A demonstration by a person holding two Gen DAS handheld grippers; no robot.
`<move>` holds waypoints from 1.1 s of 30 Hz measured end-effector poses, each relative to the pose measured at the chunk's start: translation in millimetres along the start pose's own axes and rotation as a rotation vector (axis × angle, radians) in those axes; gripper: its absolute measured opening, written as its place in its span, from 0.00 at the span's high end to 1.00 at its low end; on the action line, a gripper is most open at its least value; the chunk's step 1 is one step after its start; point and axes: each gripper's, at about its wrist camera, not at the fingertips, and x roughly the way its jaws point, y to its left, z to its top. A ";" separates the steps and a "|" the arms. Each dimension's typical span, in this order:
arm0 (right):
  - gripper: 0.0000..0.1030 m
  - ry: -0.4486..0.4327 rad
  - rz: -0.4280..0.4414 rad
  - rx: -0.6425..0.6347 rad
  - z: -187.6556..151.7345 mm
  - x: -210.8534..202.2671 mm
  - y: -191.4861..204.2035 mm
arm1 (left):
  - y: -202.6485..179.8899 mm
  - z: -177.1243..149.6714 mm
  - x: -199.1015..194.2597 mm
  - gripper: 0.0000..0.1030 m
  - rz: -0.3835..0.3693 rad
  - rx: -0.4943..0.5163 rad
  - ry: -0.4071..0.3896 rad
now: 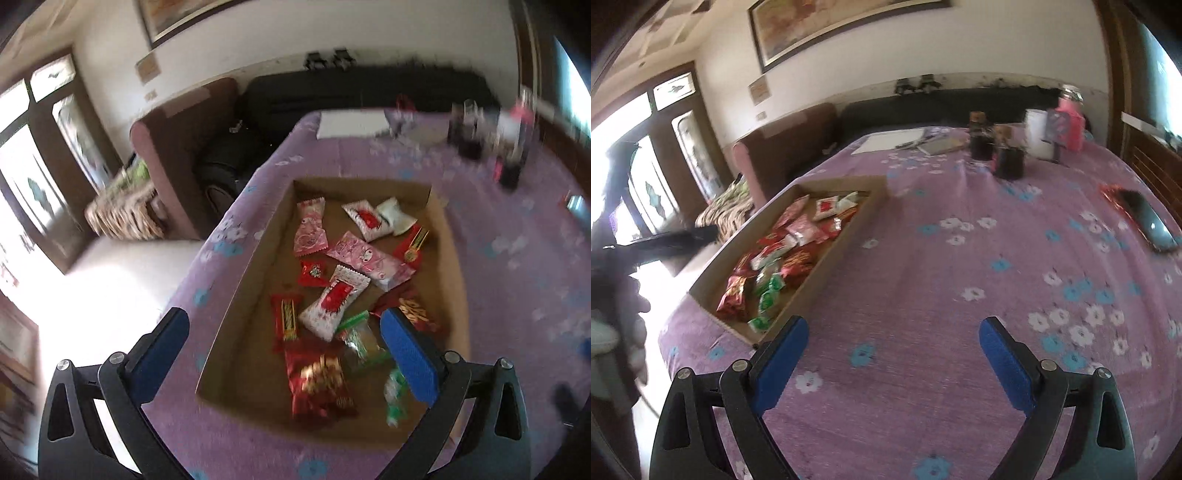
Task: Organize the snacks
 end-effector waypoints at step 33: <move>0.07 -0.010 -0.036 0.130 2.2 -7.8 -50.1 | -17.5 37.3 90.2 0.00 -0.045 0.085 0.250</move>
